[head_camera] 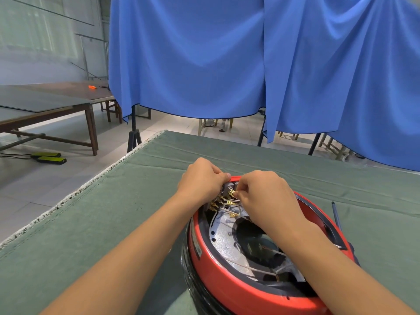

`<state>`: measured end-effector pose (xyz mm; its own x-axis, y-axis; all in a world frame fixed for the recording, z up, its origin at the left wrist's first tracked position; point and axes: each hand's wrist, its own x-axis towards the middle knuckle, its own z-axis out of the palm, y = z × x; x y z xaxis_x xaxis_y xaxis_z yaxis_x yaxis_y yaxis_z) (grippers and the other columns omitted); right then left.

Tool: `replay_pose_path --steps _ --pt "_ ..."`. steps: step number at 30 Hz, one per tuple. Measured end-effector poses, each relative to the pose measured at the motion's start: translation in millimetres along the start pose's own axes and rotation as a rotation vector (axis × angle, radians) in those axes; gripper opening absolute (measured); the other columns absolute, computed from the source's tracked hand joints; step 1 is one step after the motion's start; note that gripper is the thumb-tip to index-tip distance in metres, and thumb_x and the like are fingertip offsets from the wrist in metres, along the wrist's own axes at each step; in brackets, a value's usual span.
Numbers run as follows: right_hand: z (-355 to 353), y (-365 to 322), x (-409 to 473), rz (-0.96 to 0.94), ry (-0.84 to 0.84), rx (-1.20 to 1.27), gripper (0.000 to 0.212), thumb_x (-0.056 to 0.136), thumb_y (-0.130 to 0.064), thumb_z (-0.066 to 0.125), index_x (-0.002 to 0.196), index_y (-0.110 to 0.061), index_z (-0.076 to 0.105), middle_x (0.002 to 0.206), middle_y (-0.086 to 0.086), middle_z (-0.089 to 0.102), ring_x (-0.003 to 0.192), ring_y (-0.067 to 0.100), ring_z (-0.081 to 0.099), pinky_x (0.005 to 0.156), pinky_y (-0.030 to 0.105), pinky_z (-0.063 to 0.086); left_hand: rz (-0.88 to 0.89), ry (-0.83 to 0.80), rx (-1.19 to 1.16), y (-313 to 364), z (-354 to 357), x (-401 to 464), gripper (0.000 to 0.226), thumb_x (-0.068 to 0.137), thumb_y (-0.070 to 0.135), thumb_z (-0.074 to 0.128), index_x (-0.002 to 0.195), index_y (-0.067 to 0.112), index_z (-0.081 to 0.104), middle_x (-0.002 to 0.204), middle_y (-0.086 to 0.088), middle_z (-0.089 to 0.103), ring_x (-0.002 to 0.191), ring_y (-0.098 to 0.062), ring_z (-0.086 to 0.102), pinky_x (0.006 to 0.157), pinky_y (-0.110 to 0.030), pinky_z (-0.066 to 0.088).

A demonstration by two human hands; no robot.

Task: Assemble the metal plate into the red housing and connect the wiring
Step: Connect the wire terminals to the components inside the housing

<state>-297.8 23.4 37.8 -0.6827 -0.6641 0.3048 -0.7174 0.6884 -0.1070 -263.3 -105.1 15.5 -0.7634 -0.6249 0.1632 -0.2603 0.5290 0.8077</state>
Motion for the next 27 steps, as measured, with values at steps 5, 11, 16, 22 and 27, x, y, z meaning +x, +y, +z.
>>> replay_pose_path --steps 5,11,16,22,27 --pt "1.7 -1.5 0.8 0.021 -0.001 0.004 0.018 0.094 -0.023 0.053 0.100 -0.016 0.068 0.100 0.005 0.066 0.092 0.025 0.060 0.077 0.034 0.050 0.004 0.004 -0.001 0.0 0.4 0.4 0.032 0.088 0.033 0.064 0.071 0.009 0.075 0.054 -0.001 0.058 0.064 -0.022 0.055 0.069 -0.035 0.050" --pt "3.4 -2.3 1.6 0.029 0.009 0.011 0.017 0.094 -0.022 0.053 0.101 -0.015 0.067 0.098 0.006 0.067 0.089 0.024 0.061 0.078 0.034 0.053 0.000 0.006 0.003 0.6 1.2 -0.1 0.034 0.089 0.033 0.064 0.069 0.007 0.074 0.049 0.002 0.054 0.058 -0.019 0.051 0.065 -0.033 0.047" --pt "4.1 -3.2 1.7 0.024 0.006 0.009 0.016 0.093 -0.020 0.054 0.102 -0.014 0.066 0.098 0.006 0.067 0.089 0.024 0.062 0.079 0.035 0.053 0.003 0.005 0.000 0.4 1.4 0.3 0.033 0.089 0.033 0.064 0.073 0.006 0.075 0.052 0.000 0.056 0.059 -0.019 0.052 0.064 -0.032 0.046" --pt "4.1 -2.3 2.1 0.024 0.013 0.024 0.017 0.093 -0.021 0.054 0.101 -0.014 0.067 0.096 0.006 0.067 0.088 0.024 0.061 0.077 0.035 0.053 0.007 0.007 0.003 0.7 1.1 0.2 0.033 0.089 0.033 0.064 0.073 0.006 0.074 0.051 0.002 0.055 0.059 -0.019 0.052 0.064 -0.032 0.046" --pt "6.1 -1.5 2.0 0.020 0.047 0.022 0.017 0.093 -0.024 0.053 0.099 -0.014 0.066 0.096 0.006 0.067 0.089 0.025 0.062 0.078 0.036 0.053 0.003 0.006 0.001 1.7 1.0 -0.3 0.032 0.089 0.033 0.064 0.073 0.007 0.075 0.049 0.001 0.054 0.059 -0.019 0.052 0.067 -0.035 0.048"
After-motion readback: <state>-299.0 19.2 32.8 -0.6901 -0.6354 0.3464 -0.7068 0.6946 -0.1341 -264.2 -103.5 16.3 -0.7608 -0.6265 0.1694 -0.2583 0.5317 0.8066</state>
